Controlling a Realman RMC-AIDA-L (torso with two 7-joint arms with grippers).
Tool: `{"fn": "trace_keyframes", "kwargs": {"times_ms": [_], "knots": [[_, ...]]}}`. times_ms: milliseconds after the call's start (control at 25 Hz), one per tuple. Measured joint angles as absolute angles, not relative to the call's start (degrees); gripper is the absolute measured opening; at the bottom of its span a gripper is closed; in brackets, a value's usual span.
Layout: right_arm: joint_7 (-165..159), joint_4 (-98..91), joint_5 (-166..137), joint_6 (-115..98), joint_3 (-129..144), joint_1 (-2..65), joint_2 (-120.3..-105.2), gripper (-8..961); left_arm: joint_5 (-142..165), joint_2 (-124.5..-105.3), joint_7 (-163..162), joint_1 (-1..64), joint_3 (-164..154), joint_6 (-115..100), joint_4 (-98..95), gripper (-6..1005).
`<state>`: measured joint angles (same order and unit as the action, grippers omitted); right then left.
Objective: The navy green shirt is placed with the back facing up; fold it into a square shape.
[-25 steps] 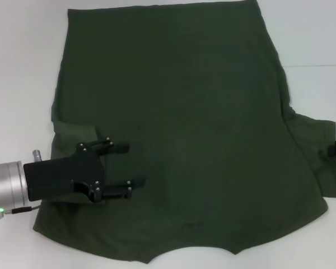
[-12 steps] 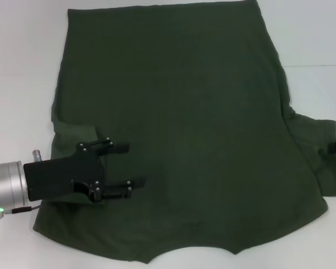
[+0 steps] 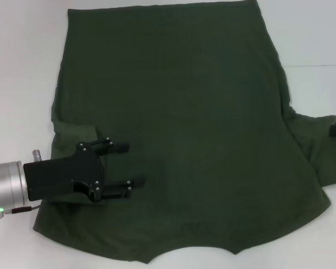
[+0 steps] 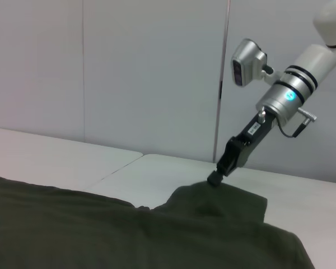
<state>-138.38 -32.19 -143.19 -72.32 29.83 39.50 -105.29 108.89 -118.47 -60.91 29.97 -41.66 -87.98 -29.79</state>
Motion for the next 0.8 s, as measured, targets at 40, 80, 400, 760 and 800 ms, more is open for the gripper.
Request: {"fn": "trace_keyframes", "kwargs": {"times_ms": [40,80,400,760,800], "knots": [[-138.3,-32.8,-142.5,-72.9,29.8,39.4,-105.19,9,108.9,-118.47,-60.9,30.0,-41.7,-88.0,-29.8,847],[-138.3,-33.2,-142.2,-73.3,29.8,39.4,-105.16,9,108.9,-118.47,-60.9,30.0,-41.7,-88.0,-29.8,847],[-137.2,-35.2,-140.1,-75.3,30.2,40.5,-104.84,9,108.6,-118.47,-60.9,30.0,-41.6,-88.0,-29.9,847],[-135.0,-35.4,-140.1,-76.3,30.3,43.5,-104.57,10,108.5,-118.42,-61.1,30.0,-41.6,-88.0,-30.2,847],[-134.7,-35.3,-140.1,-76.5,30.5,44.0,-104.57,10,108.5,-118.43,-61.2,30.0,-41.6,-88.0,-30.4,847]]}}
